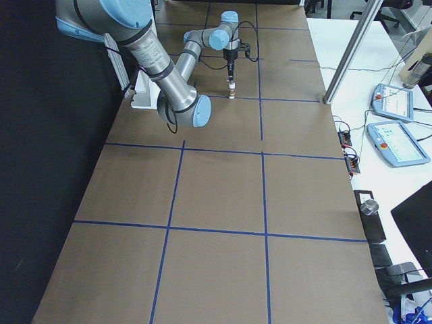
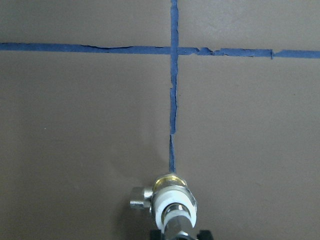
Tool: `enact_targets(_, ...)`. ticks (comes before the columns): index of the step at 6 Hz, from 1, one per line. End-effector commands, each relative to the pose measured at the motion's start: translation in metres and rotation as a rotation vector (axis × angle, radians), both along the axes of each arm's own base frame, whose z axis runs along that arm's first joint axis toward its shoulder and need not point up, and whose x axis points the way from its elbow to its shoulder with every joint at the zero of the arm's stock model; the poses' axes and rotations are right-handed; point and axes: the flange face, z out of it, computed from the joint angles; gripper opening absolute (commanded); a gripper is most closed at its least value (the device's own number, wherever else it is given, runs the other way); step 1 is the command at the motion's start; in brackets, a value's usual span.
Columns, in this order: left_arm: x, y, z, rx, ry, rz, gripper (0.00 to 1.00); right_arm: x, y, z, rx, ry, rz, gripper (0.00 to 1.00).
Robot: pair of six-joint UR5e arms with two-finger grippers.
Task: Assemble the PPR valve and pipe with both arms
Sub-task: 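Press the chrome valve down onto the white fitting with the right gripper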
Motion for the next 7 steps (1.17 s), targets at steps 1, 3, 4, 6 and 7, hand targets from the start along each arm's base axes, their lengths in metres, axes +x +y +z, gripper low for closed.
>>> enact_targets(1,-0.0001,0.0,0.0008,-0.001,-0.001,0.0,1.0,-0.0015,-0.0008,0.0014,0.002,-0.003,0.0,0.0)
enact_targets(3,-0.0001,-0.0007,0.0001,0.0,-0.001,0.0,1.0,-0.0081,-0.0044,0.0044,0.009,-0.017,0.002,0.01)
enact_targets(4,0.0001,-0.0007,0.0,0.0,0.0,0.0,1.0,-0.0082,-0.0043,0.0054,0.009,-0.017,0.0,0.05)
enact_targets(6,0.0,-0.0007,0.0001,0.0,-0.001,0.0,1.0,-0.009,-0.0035,0.0076,0.009,-0.014,-0.004,0.34)
enact_targets(7,-0.0007,0.0001,0.0,0.0,-0.001,-0.001,1.0,-0.0083,-0.0045,0.0079,0.01,-0.012,-0.002,0.52)
